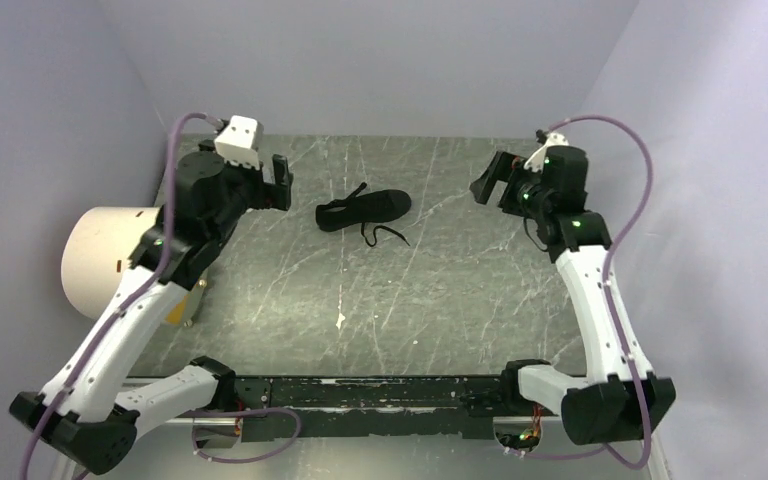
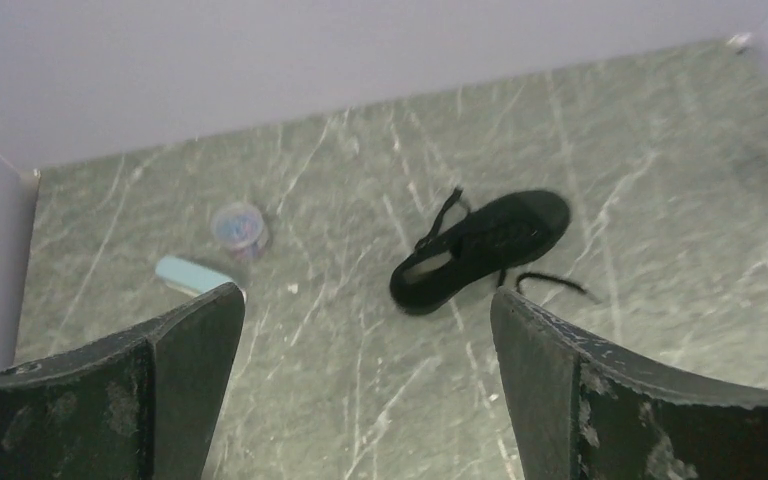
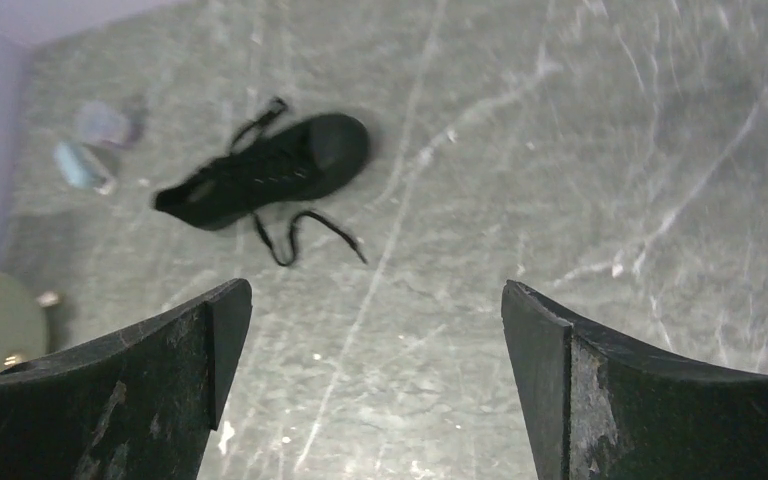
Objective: Tie the shoes
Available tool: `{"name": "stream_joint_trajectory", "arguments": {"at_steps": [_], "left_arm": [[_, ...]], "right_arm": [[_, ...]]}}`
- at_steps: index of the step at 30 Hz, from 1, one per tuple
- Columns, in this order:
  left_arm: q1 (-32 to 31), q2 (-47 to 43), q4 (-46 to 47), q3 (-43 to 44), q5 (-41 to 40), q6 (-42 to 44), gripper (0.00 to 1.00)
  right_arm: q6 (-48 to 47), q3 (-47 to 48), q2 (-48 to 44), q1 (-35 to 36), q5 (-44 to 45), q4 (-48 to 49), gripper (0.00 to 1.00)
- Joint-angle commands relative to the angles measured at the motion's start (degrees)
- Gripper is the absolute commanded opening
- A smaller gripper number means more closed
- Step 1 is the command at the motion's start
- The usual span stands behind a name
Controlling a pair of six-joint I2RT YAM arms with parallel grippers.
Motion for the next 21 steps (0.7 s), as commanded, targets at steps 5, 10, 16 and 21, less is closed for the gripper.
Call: {"name": "stream_joint_trajectory", "arguments": {"at_steps": [5, 10, 16, 21], "left_arm": [[8.04, 5.82, 19.79, -15.26, 6.08, 1.02, 0.97], [11.41, 12.18, 19.02, -15.15, 1.03, -4.48, 0.97], [14.77, 21.11, 12.02, -8.17, 0.72, -7.77, 0.97], [16.94, 26.74, 12.31, -4.45, 13.6, -4.81, 0.97]], "right_arm": [[4.2, -16.06, 5.13, 0.9, 14.0, 16.64, 1.0], [6.49, -21.74, 8.61, -0.04, 12.96, 21.37, 1.0], [8.99, -24.0, 12.9, 3.2, 12.57, 25.02, 1.0], [7.94, -18.93, 19.68, 8.78, 8.83, 22.69, 1.0]]}}
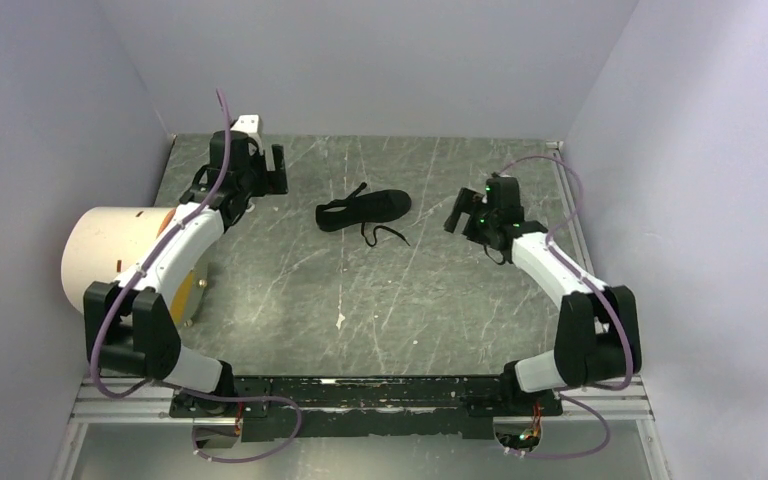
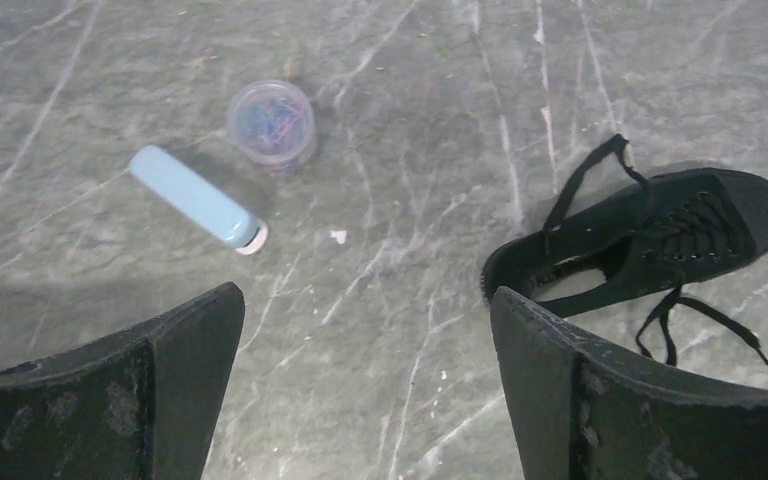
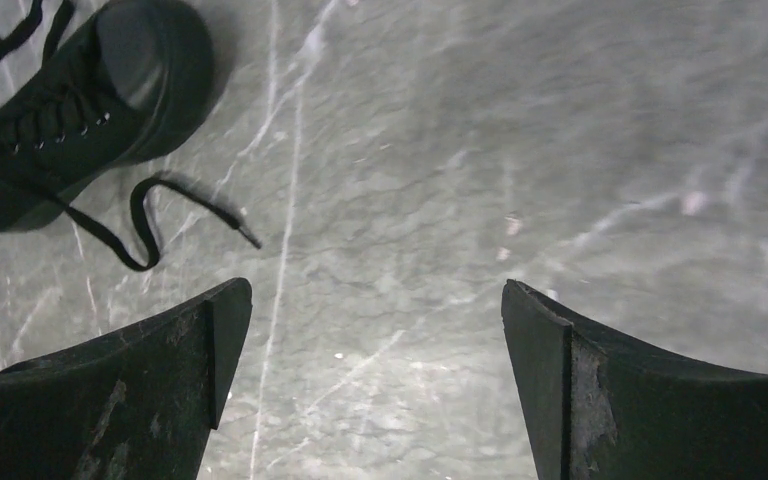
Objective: Tie the shoes
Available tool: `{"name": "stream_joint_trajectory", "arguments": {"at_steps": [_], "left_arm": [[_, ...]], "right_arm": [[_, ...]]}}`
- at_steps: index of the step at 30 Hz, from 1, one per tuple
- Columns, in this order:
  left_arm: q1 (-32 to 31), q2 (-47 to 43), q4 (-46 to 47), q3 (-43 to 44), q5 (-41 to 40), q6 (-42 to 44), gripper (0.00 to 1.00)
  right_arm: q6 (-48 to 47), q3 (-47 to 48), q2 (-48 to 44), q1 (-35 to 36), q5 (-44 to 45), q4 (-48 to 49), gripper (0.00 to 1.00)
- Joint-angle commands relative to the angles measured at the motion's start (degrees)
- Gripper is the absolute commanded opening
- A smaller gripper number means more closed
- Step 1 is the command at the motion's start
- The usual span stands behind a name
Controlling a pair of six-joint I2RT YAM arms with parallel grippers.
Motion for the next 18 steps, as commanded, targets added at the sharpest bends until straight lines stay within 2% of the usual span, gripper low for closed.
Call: {"name": "stream_joint_trajectory", "arguments": {"at_steps": [1, 6, 10, 14, 18], "left_arm": [[1.71, 3.63, 0.03, 4.26, 13.01, 1.47, 0.97], [2.41, 13.47, -5.37, 13.01, 25.93, 4.81, 0.97], [2.56, 23.63, -10.06, 21.28, 35.24, 6.52, 0.97], [1.93, 33.24, -12.97, 27.48, 39.35, 6.0, 0.96], [1.54, 39.07, -13.91, 30.94, 41.18, 5.38, 0.94]], "right_arm": [[-0.31, 5.0, 5.48, 4.72, -4.38, 1.3, 1.0], [-1.13, 10.04, 13.06, 8.78, -16.95, 1.83, 0.96], [-2.58, 15.28, 19.39, 11.16, -22.4, -0.72, 0.93], [-5.98, 23.75, 27.17, 12.88, -23.1, -6.53, 0.84], [-11.87, 33.03, 35.83, 15.81, -14.74, -13.28, 0.79]]}}
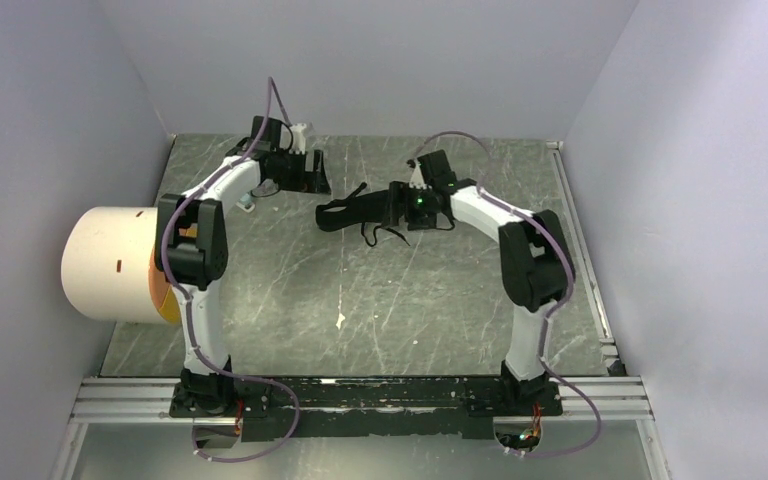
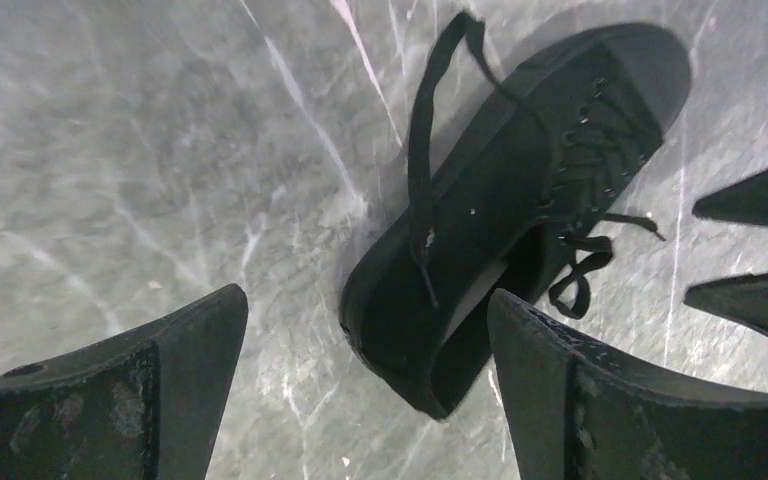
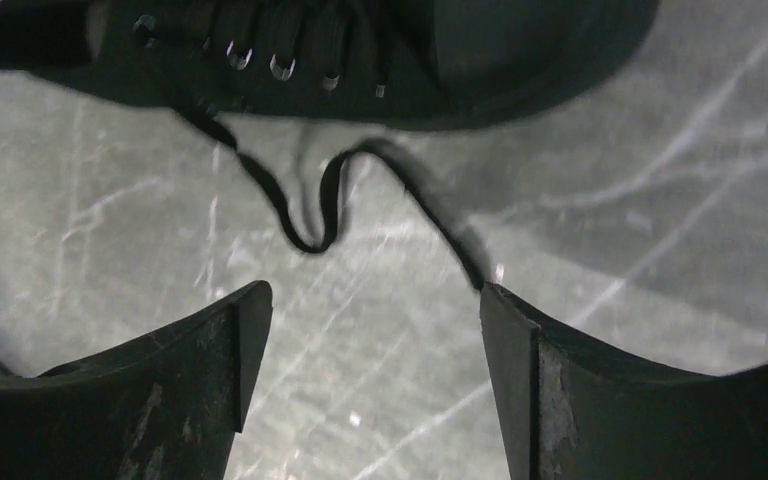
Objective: Tie the shoes
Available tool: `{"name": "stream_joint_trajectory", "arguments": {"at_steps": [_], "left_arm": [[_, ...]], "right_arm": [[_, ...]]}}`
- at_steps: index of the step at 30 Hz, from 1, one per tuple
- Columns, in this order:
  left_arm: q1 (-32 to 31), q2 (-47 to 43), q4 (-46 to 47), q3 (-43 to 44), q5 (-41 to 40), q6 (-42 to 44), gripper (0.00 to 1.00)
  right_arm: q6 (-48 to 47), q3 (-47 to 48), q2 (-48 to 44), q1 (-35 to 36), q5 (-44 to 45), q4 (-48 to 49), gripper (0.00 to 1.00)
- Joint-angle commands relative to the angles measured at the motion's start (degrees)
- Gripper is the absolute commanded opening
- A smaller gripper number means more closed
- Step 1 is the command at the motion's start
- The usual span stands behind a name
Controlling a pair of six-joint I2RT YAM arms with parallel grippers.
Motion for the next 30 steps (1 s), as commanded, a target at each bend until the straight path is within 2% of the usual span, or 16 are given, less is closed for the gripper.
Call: {"name": "stream_joint_trajectory", "arguments": {"at_steps": [1, 4, 7, 9, 13, 15, 17, 19, 21, 23, 27, 30], "left_arm": [[-0.41, 4.92, -4.24, 4.49, 6.91, 0.14, 0.94], [-0.91, 8.04, -6.5, 6.69, 8.54, 0.1, 0.92], [-1.51, 9.02, -7.81, 6.47, 11.13, 0.0, 0.88], [-1.67, 8.33, -7.09, 4.37, 12.25, -0.84, 0.87], [-1.8, 6.68, -6.7, -0.65, 14.46, -3.97, 0.81], [-2.07, 4.93, -4.81, -4.68, 15.54, -6.5, 0.77], [-2.78, 2.93, -3.0, -8.68, 16.48, -8.92, 0.71], [-3.99, 1.27, -2.09, -12.37, 18.34, -10.15, 0.65], [-5.49, -0.52, -1.65, -14.9, 18.48, -11.29, 0.56], [-7.4, -1.99, -0.97, -17.26, 19.45, -12.76, 0.5], [-11.28, -5.15, -1.46, -20.9, 17.49, -13.55, 0.49], [-12.84, -7.28, 3.18, -25.89, 18.86, -17.81, 0.46]], "right_arm": [[-8.2, 9.68, 8.13, 3.69, 8.31, -9.04, 0.79], [-12.48, 15.23, 12.87, 6.76, 16.88, -12.94, 0.78], [-15.84, 17.64, 16.09, 8.95, 21.91, -15.98, 0.68], [-16.58, 15.67, 15.7, 9.61, 24.3, -14.92, 0.61], [-16.35, 9.82, 12.56, 9.78, 24.92, -12.08, 0.4], [-15.8, 6.91, 10.65, 9.78, 24.67, -10.89, 0.33], [-14.22, 3.76, 7.97, 9.72, 24.8, -10.36, 0.25], [-12.52, 0.42, 4.72, 9.7, 23.93, -9.51, 0.1], [-10.3, -2.73, 1.32, 9.74, 22.76, -9.38, 0.0], [-8.12, -5.34, -2.04, 9.67, 21.73, -9.84, 0.0], [-3.99, -10.37, -9.59, 9.51, 20.73, -11.13, 0.0], [-1.88, -13.34, -15.35, 9.21, 20.49, -12.22, 0.0]]}}
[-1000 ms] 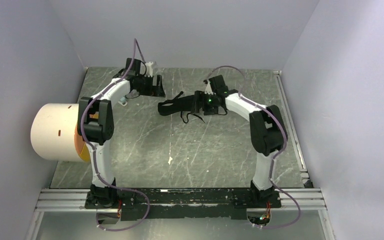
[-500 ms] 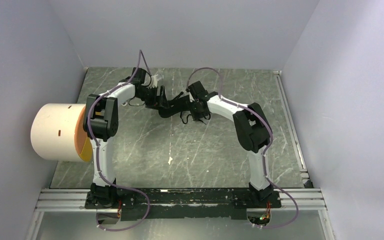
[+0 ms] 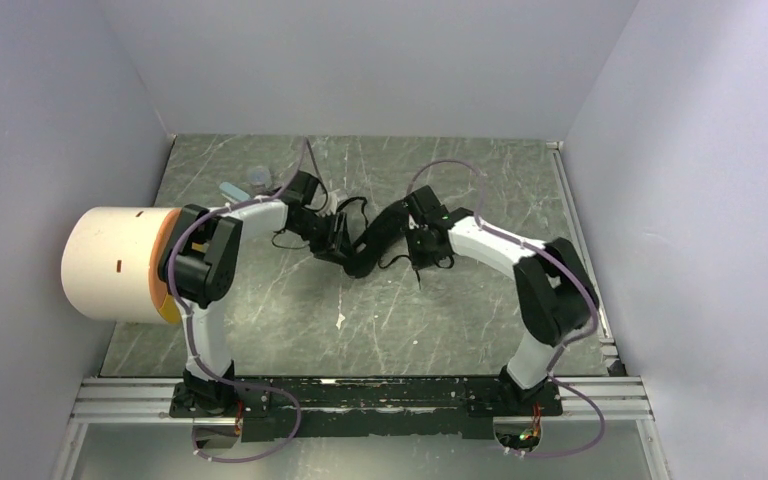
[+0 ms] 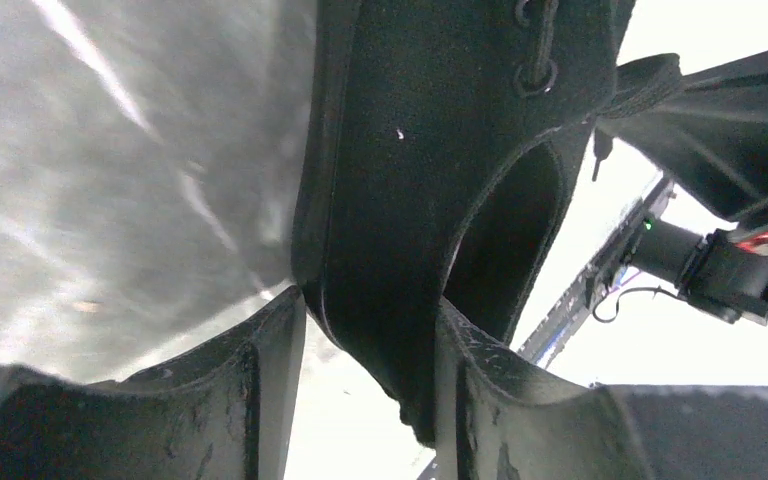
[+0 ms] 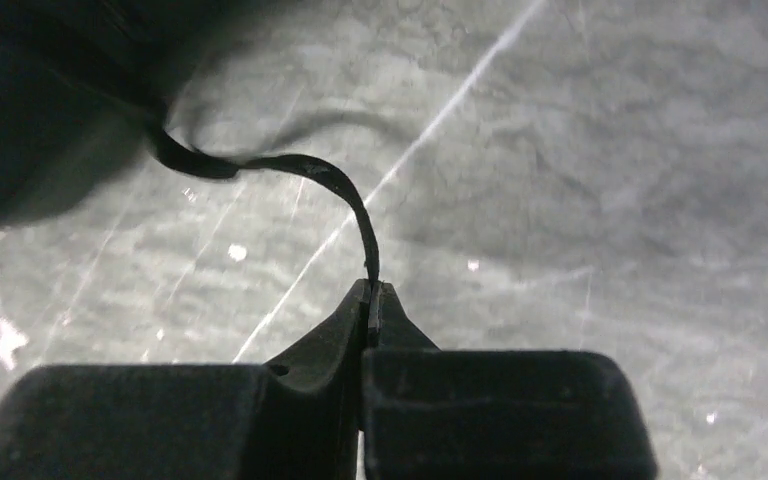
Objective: Tie the shoes
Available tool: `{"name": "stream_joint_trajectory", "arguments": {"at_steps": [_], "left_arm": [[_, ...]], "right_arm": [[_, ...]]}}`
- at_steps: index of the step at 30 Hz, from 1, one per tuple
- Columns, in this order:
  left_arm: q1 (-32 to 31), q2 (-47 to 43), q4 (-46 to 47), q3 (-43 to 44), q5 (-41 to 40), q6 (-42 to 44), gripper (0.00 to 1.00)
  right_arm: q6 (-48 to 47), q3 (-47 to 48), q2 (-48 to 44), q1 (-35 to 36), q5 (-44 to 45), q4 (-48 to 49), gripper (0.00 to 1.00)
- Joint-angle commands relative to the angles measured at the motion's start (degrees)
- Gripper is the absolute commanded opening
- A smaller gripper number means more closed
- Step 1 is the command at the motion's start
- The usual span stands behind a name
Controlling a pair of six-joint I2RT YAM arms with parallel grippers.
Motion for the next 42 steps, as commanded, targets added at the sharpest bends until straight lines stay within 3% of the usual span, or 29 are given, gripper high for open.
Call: {"name": "stream_joint_trajectory", "arguments": {"at_steps": [1, 9, 14, 17, 21, 29, 31, 35, 42], "left_arm": [[-3.02, -4.48, 5.82, -6.13, 4.72, -6.24, 0.45], [-9.69, -12.3, 12.72, -14.36, 3.67, -16.23, 0.45], [-13.85, -17.61, 11.39, -18.11, 0.47, -17.41, 0.82], [-13.56, -19.99, 5.18, -16.25, -3.45, -13.25, 0.92], [-12.46, -21.12, -3.04, -9.06, -10.82, -4.13, 0.94], [-9.18, -14.06, -2.96, 6.1, -26.63, 13.7, 0.97], [-8.23, -10.3, -3.96, 10.25, -29.97, 13.02, 0.96], [-5.62, 1.87, -14.55, 23.68, -28.36, 7.03, 0.81], [-6.0, 4.18, -12.67, 19.15, -35.37, -8.13, 0.77]], "right_arm": [[5.01, -3.16, -8.52, -0.68, -1.28, -2.1, 0.0], [8.64, -7.81, -17.24, -1.41, -1.9, -8.01, 0.0], [11.6, -8.88, -20.94, -1.51, 1.13, -11.66, 0.0], [13.69, -9.92, -23.09, -2.27, 4.19, -14.1, 0.0], [14.09, -11.83, -26.53, -3.81, 4.51, -14.18, 0.0], [10.11, -8.51, -27.52, -4.47, 2.71, -11.98, 0.0], [9.78, -7.64, -27.11, -4.48, 2.56, -12.0, 0.0], [9.63, -7.01, -26.5, -4.49, 2.04, -11.3, 0.0], [9.96, -6.71, -24.68, -4.47, 1.35, -9.63, 0.0]]}}
